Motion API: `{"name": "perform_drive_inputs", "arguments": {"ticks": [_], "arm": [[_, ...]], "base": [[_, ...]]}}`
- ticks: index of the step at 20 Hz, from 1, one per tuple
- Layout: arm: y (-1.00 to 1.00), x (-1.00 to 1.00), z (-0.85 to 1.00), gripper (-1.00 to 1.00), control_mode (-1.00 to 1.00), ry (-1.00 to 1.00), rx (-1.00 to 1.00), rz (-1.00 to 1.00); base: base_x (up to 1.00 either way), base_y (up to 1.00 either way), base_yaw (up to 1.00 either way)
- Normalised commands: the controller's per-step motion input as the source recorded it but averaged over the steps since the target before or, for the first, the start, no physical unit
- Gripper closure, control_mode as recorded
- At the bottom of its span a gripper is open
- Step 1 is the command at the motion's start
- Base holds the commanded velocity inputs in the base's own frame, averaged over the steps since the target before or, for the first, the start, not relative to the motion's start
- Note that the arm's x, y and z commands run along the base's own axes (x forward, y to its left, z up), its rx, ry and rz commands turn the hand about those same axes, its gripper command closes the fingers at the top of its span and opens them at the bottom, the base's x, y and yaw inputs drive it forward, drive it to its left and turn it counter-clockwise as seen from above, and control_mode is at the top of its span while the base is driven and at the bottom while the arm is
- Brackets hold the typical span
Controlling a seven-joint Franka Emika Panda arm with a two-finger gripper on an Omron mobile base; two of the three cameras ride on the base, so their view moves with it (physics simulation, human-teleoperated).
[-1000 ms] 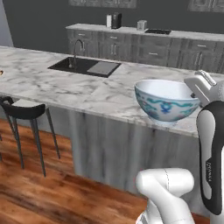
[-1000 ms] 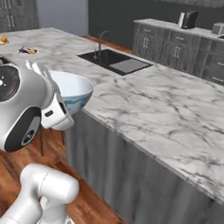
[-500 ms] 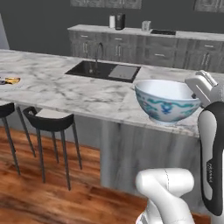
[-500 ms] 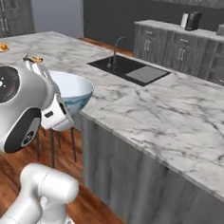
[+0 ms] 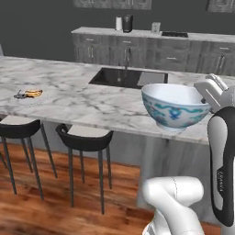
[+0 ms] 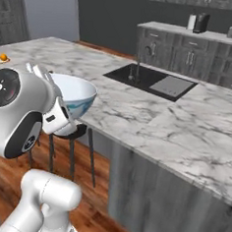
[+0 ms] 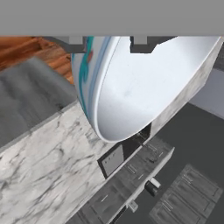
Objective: Take the smaller bowl and place it next to the appetizer plate on the dining counter , and place the larger bowl next to the plate with cooked food.
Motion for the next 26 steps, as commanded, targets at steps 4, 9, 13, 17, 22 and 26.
{"name": "perform_drive_inputs", "arguments": {"ticks": [4, 9, 13, 17, 22, 26], "arm": [[0.0, 0.0, 0.0, 1.0, 1.0, 0.0, 0.0, 0.0], [0.0, 0.0, 0.0, 1.0, 1.0, 0.0, 0.0, 0.0], [0.0, 0.0, 0.0, 1.0, 1.0, 0.0, 0.0, 0.0], [0.0, 0.0, 0.0, 1.0, 1.0, 0.0, 0.0, 0.0], [0.0, 0.0, 0.0, 1.0, 1.0, 0.0, 0.0, 0.0], [0.0, 0.0, 0.0, 1.0, 1.0, 0.0, 0.0, 0.0]], "base": [[0.92, 1.0, -0.21], [0.92, 1.0, -0.21], [0.92, 1.0, -0.22], [0.93, 1.0, -0.22], [0.94, 1.0, -0.23], [0.91, 1.0, -0.22]]}}
